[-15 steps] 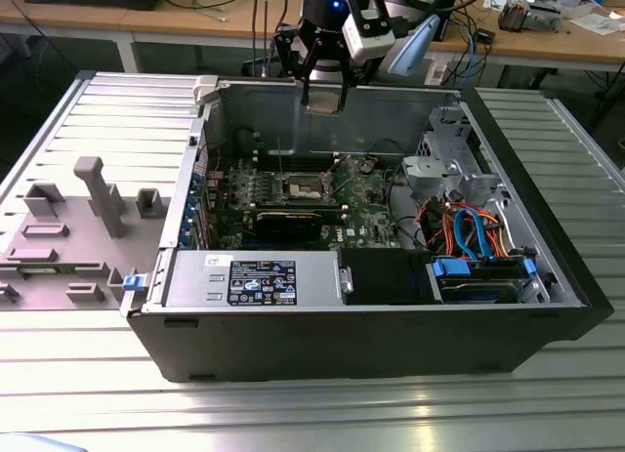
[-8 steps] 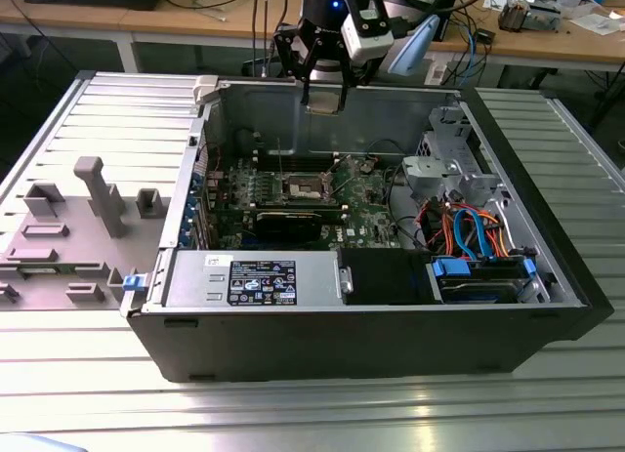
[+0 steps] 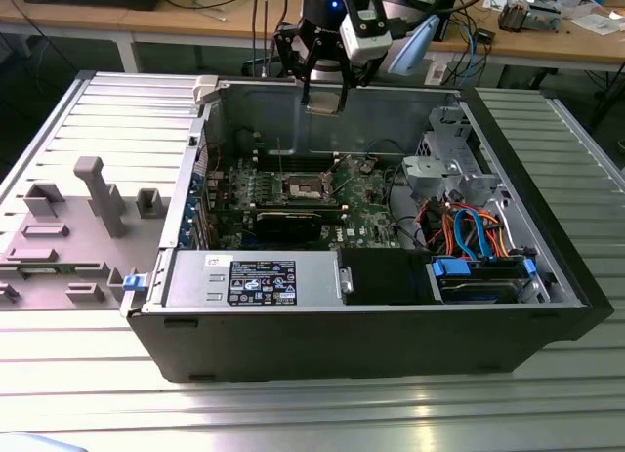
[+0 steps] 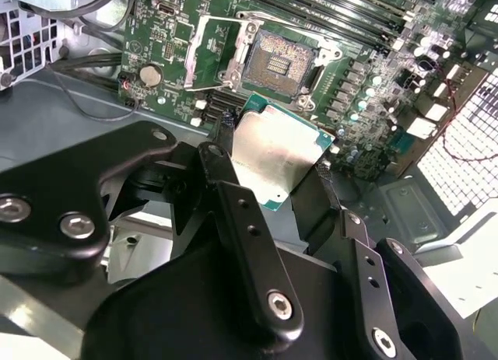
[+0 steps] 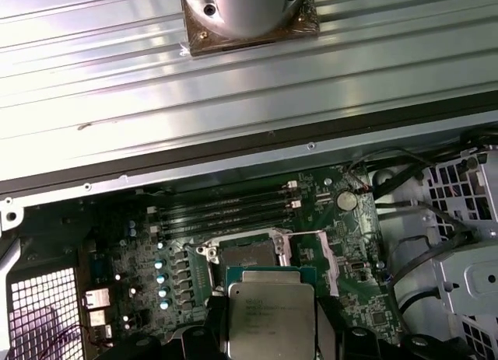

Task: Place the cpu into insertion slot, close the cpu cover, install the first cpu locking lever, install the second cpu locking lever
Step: 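Place the cpu into insertion slot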

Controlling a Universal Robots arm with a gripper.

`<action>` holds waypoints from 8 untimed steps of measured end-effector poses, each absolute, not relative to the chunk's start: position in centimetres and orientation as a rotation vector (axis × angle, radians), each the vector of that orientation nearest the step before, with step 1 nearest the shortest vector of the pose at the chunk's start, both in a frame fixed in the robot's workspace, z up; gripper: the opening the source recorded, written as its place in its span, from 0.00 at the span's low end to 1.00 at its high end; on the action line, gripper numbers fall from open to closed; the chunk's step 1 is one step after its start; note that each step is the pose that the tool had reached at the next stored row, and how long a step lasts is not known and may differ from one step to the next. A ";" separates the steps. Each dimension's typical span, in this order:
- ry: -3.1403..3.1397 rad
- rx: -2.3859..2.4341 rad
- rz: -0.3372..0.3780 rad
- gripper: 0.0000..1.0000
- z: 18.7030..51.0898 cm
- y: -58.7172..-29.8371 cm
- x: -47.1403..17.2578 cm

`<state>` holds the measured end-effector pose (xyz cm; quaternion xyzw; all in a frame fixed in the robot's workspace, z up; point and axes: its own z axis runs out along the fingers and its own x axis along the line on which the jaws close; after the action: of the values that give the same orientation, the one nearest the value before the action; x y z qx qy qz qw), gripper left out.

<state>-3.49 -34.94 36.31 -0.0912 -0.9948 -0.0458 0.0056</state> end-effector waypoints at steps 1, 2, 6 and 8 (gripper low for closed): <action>-3.114 -0.292 -0.143 0.54 36.3 -34.9 -3.5; -3.113 -0.304 -0.143 0.54 36.3 -34.9 -3.5; -3.111 -0.328 -0.144 0.54 36.3 -34.9 -3.5; -3.111 -0.330 -0.144 0.54 36.3 -34.9 -3.5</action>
<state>-3.49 -34.94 36.28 -0.1055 -0.9933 -0.0459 0.0048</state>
